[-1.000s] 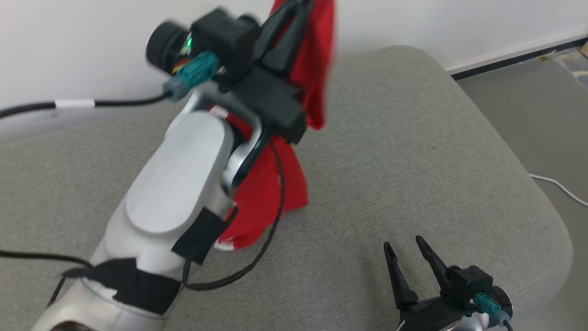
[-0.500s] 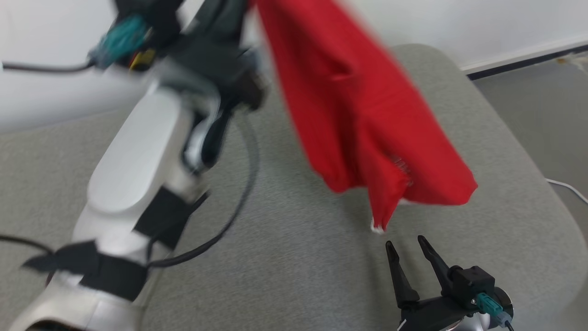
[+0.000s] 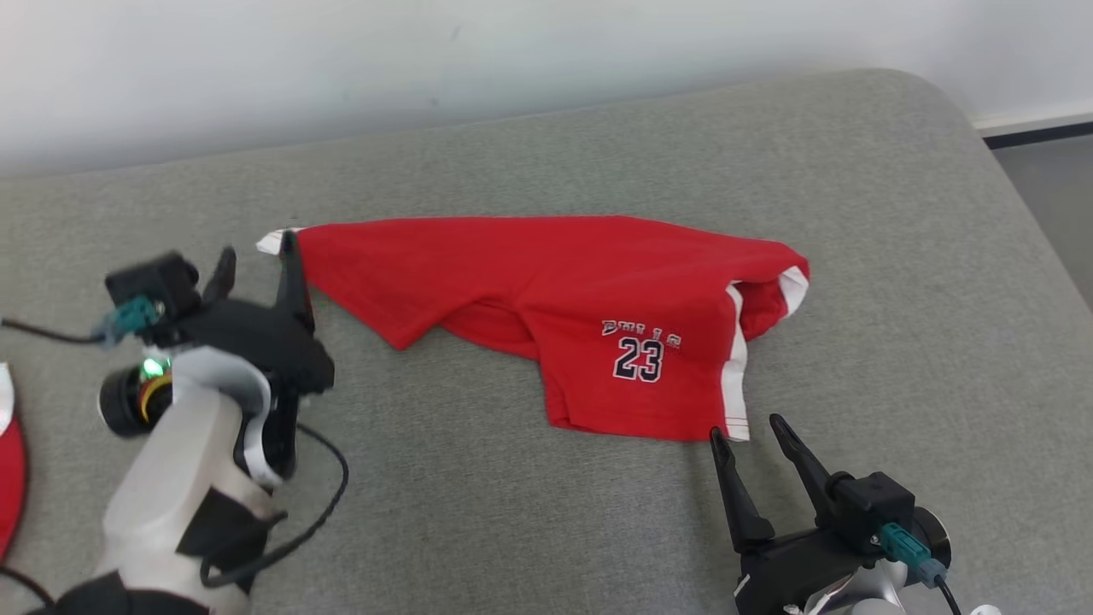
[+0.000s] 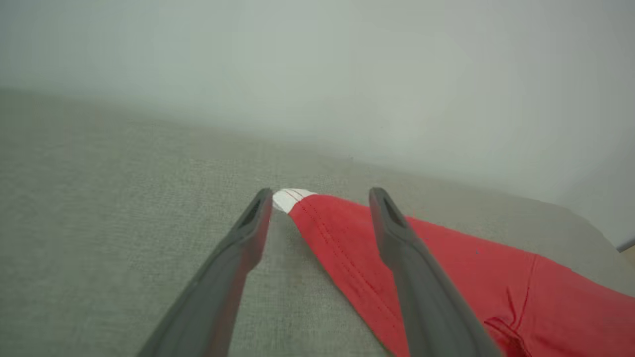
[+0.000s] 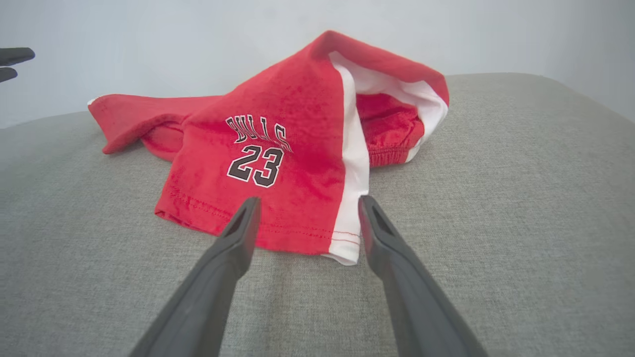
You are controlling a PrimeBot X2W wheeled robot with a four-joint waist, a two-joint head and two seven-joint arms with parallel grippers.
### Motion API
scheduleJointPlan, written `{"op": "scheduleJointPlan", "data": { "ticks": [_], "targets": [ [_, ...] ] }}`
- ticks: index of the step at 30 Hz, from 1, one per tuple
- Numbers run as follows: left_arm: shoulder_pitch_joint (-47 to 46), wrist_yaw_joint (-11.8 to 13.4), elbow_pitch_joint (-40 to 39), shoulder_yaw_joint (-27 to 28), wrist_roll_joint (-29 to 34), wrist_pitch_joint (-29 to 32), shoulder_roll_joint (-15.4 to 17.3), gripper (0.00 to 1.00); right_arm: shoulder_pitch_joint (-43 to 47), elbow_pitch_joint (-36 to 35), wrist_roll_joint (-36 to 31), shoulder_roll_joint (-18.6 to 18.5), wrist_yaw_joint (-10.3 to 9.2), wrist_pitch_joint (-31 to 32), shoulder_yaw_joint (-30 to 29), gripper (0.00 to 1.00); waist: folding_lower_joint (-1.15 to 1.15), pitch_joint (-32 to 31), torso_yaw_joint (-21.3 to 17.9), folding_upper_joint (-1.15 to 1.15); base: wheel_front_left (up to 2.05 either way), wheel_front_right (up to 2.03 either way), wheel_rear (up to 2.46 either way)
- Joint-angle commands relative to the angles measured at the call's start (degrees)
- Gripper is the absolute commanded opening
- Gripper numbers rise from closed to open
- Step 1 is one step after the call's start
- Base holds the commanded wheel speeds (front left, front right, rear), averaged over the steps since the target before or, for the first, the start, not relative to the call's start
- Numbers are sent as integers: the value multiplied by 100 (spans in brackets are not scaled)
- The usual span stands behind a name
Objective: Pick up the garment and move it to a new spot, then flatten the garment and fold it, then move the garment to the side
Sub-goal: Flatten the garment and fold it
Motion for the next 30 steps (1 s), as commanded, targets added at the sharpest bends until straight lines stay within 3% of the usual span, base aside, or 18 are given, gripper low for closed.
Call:
{"op": "scheduleJointPlan", "data": {
  "ticks": [1,7,12,19,25,29,30],
  "targets": [
    [168,-73,39,27,-78,-63,-7,100,8,0,-50,-26,-10,17,0,100,-1,-24,75,-1,0,0,0],
    [802,-758,-158,-369,-145,134,-335,100,98,-25,-7,-82,-10,59,-16,100,-1,-189,63,-1,0,0,0],
    [1294,-941,-547,-897,-140,442,-618,100,189,-58,19,-97,-10,80,-55,100,-1,-263,-47,-1,0,0,0],
    [1496,-857,-787,-1294,-169,713,-783,100,160,-64,71,-63,-10,68,17,100,-1,-195,-486,-1,0,0,0],
    [1365,-381,-557,-1388,-29,800,-778,100,145,-31,89,-24,-10,15,15,100,-1,-50,-914,-1,0,0,0],
    [1307,-308,-442,-1470,8,889,-787,100,125,-3,107,-7,-10,-29,-21,100,-1,30,-1069,-1,0,0,0],
    [1296,-315,-419,-1497,16,908,-790,35,120,9,104,-4,-10,-36,-30,100,-1,39,-1083,-1,0,0,0]
  ]
}}
